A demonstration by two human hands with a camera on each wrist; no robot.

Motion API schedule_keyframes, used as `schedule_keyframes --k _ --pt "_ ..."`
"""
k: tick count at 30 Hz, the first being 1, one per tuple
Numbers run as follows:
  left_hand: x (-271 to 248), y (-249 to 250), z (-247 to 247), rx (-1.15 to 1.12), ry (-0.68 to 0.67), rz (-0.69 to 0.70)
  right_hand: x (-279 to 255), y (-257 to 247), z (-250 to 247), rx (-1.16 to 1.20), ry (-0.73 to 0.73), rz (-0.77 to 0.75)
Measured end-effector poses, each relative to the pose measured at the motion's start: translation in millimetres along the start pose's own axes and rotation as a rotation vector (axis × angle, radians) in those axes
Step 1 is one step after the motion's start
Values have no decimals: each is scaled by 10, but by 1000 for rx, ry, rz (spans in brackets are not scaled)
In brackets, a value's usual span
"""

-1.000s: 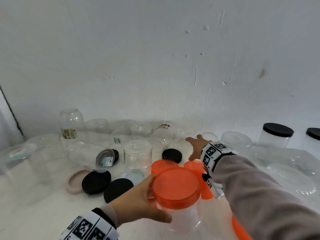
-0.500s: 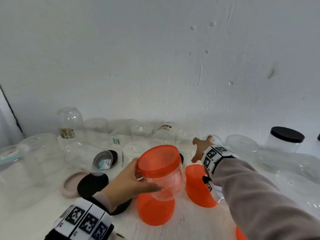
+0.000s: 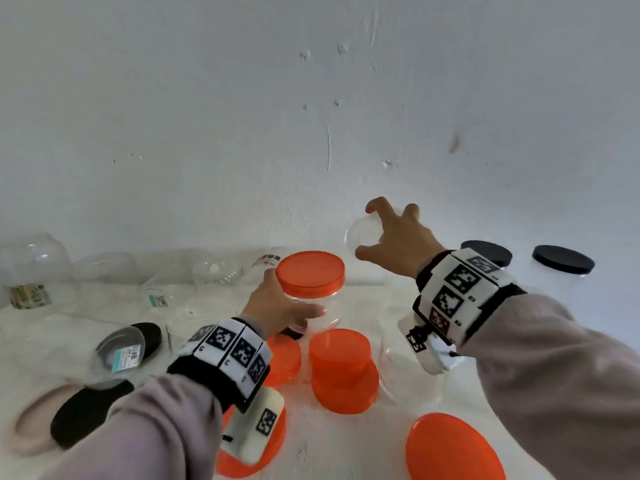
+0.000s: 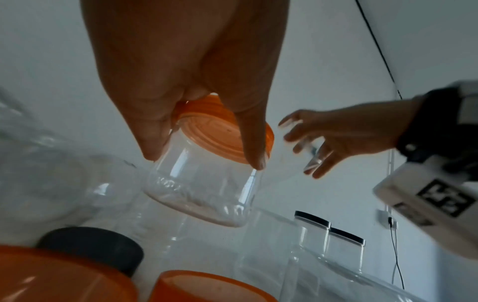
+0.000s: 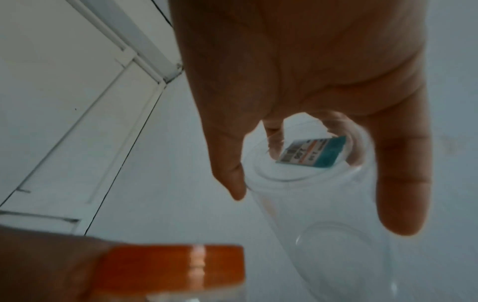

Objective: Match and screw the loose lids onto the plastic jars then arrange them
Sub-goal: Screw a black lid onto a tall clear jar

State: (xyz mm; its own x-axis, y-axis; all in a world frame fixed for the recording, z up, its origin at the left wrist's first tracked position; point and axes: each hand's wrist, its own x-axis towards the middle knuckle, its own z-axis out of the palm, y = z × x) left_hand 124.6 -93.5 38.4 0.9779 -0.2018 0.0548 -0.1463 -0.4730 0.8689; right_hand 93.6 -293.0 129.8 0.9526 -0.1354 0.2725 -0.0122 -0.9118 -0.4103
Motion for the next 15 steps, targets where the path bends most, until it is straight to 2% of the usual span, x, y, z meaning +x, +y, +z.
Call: schedule_keyframes --k 7,15 --pt "331 210 564 293 1 -29 -207 418 -433 230 226 1" --pt "536 229 833 423 -53 -140 -483 795 -489 510 205 117"
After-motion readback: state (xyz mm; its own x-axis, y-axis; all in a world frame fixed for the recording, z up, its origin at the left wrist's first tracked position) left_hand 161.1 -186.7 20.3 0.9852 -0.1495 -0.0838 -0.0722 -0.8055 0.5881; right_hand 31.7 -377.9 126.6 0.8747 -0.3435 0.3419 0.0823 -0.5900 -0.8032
